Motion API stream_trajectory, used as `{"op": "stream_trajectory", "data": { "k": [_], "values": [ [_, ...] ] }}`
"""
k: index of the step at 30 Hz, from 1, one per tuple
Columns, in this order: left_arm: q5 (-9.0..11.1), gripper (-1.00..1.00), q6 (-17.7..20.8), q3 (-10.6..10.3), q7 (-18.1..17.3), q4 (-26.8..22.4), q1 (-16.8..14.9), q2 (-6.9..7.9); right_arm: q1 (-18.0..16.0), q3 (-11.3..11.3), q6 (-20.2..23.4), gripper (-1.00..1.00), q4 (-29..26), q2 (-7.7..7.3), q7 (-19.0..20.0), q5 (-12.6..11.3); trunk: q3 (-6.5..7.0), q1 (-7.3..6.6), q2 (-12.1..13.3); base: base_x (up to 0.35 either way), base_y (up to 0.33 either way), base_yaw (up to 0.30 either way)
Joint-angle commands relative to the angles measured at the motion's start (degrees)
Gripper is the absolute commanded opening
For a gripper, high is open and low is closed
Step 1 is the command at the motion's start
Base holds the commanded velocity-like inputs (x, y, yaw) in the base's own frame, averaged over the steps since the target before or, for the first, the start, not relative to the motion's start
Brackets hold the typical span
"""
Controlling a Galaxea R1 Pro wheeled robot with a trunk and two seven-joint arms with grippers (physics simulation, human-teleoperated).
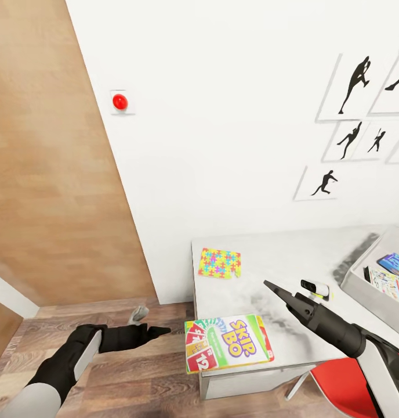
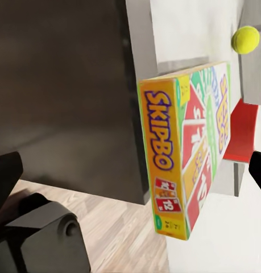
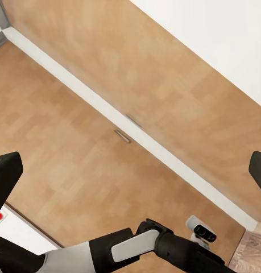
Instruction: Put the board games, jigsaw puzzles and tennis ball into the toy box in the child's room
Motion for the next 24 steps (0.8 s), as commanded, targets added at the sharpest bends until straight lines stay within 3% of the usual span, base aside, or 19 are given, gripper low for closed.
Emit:
{"op": "stream_trajectory", "data": {
  "k": [1, 9, 24],
  "values": [
    [0.37, 1.00, 0.35, -0.37, -0.06, -0.04, -0.04, 0.04, -0.04, 0.01, 0.38, 1.00, -0.01, -0.01, -0.02, -0.29, -0.10, 0.03, -0.10, 0.000, 0.000, 0.000],
    [0.38, 1.00, -0.57, -3.10, -0.61, -0.41, -0.02, 0.01, -0.04, 0.06, 0.38, 1.00, -0.01, -0.01, -0.02, -0.27, -0.10, 0.03, -0.10, 0.000, -0.007, 0.000],
    [0.37, 1.00, -3.22, -3.73, -3.65, -0.45, -0.02, 0.18, -0.04, 0.06, 0.38, 1.00, -0.01, 0.04, -0.02, -0.28, -0.10, 0.03, -0.10, 0.000, -0.069, 0.000]
  ]
}}
